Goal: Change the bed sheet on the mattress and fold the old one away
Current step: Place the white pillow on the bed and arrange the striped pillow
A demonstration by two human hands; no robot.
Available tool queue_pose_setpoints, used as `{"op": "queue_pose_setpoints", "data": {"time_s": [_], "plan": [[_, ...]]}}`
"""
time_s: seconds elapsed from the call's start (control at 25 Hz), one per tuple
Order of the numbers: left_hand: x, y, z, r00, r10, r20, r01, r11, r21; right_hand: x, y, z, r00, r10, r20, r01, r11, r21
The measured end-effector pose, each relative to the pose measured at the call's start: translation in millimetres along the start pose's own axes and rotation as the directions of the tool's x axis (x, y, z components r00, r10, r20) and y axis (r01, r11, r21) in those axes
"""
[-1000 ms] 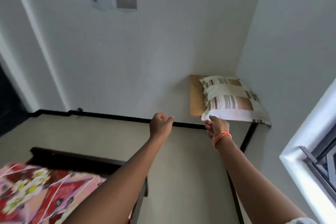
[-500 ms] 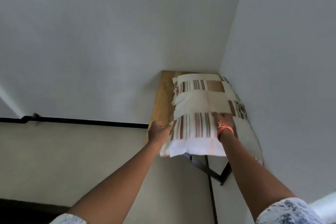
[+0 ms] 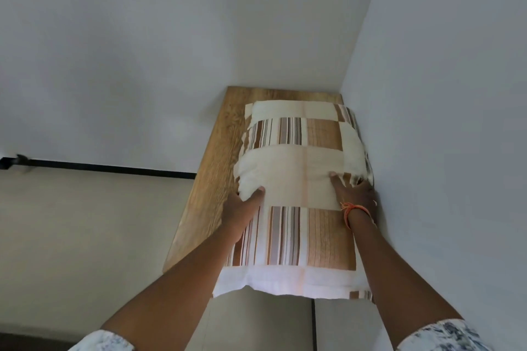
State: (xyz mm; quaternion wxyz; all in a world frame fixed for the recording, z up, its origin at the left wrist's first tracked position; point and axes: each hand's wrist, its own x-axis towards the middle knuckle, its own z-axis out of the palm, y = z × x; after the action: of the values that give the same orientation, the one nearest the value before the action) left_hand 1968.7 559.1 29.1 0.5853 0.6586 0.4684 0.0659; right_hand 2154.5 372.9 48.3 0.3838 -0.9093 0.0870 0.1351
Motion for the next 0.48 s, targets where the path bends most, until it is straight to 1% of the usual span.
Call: {"op": "queue_pose_setpoints", "data": {"time_s": [0.08, 0.12, 0.16, 0.2, 0.24, 0.28, 0.32, 0.36, 0.4, 0.48], "plan": [[4.2, 11.1, -7.5, 0.998, -0.022, 0.052, 0.025, 0.998, -0.059, 0.4, -6.4, 0.5, 1.0, -0.011, 0.029, 0.007, 0.995, 0.104], [4.9, 14.8, -17.2, 0.996, -0.034, 0.082, 0.039, 0.997, -0.062, -1.6, -9.1, 0.6, 0.998, -0.021, 0.065, 0.012, 0.992, 0.128], [4.7, 16.5, -30.2, 0.993, -0.054, 0.107, 0.06, 0.996, -0.059, -3.6, -9.0, 2.8, 0.994, -0.044, 0.101, 0.032, 0.993, 0.117], [6.3, 14.1, -48.6, 0.987, -0.093, 0.13, 0.097, 0.995, -0.025, -8.6, -7.3, 5.0, 0.985, -0.066, 0.157, 0.053, 0.995, 0.082], [6.9, 8.3, -69.9, 0.975, -0.157, 0.158, 0.152, 0.987, 0.043, -13.5, -4.2, 8.9, 0.973, -0.082, 0.214, 0.071, 0.996, 0.061], [3.7, 1.6, -90.9, 0.95, -0.247, 0.191, 0.224, 0.966, 0.131, -21.2, -2.1, 14.2, 0.963, -0.083, 0.258, 0.071, 0.996, 0.055], [-1.4, -5.3, -107.5, 0.915, -0.33, 0.233, 0.289, 0.938, 0.193, -26.9, 0.0, 20.7, 0.958, -0.088, 0.272, 0.075, 0.995, 0.059], [-3.8, -12.1, -117.7, 0.898, -0.364, 0.247, 0.324, 0.927, 0.187, -33.2, -0.1, 28.1, 0.965, -0.093, 0.245, 0.076, 0.994, 0.077], [-4.2, -16.2, -121.6, 0.909, -0.334, 0.247, 0.314, 0.942, 0.119, -36.8, -2.4, 35.5, 0.974, -0.082, 0.209, 0.065, 0.994, 0.091], [-6.6, -11.9, -113.8, 0.937, -0.251, 0.243, 0.287, 0.95, -0.126, -43.5, -12.0, 42.2, 0.978, -0.047, 0.202, 0.022, 0.992, 0.121]]}}
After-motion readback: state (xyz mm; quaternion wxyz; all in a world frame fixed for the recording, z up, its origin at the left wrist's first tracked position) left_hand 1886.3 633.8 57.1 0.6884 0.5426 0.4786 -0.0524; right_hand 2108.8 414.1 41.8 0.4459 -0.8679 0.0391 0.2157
